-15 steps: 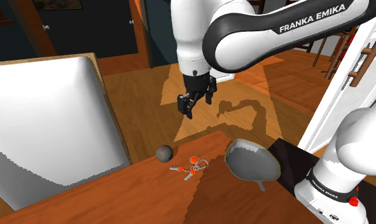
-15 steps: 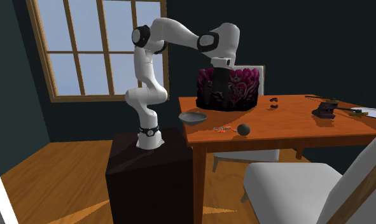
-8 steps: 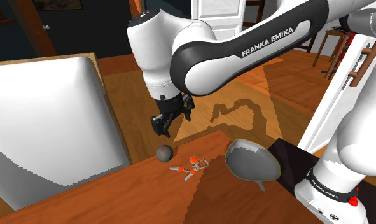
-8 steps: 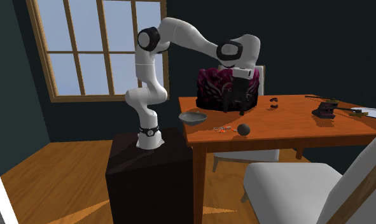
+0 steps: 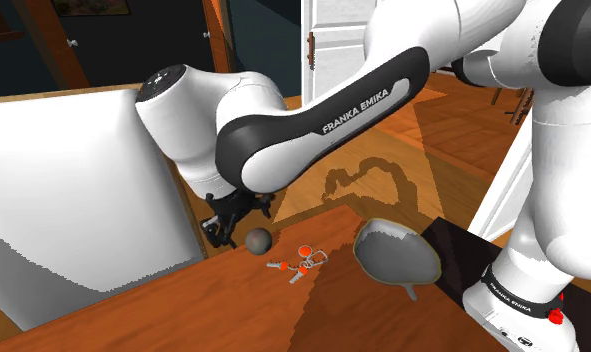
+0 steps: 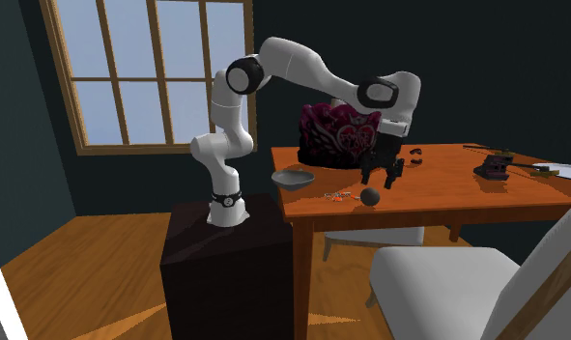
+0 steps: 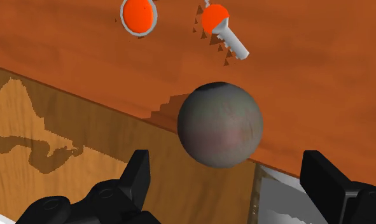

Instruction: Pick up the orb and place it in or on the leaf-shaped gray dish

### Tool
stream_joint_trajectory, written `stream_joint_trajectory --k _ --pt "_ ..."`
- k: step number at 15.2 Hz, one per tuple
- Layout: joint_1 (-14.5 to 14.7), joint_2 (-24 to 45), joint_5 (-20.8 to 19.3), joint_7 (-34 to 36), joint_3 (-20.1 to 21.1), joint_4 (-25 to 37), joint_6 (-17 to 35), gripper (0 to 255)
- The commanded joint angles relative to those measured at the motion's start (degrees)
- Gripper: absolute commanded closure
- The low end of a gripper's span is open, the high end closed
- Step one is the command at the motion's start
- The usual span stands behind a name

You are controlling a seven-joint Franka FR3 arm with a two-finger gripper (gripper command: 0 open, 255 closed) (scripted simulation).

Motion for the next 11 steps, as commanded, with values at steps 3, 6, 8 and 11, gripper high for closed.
stream_joint_trajectory --k 3,6,8,11 --pt "-0.22 0.88 -0.90 0.74 -0.47 -2.12 2.65 0" --pt "-0.57 1.15 -1.34 1.06 -0.75 -3.70 4.41 0" --pt "-0.57 1.15 -1.34 1.06 -0.75 -3.70 4.41 0" --pt "-0.57 1.15 -1.34 1.06 -0.75 -3.70 4.41 0"
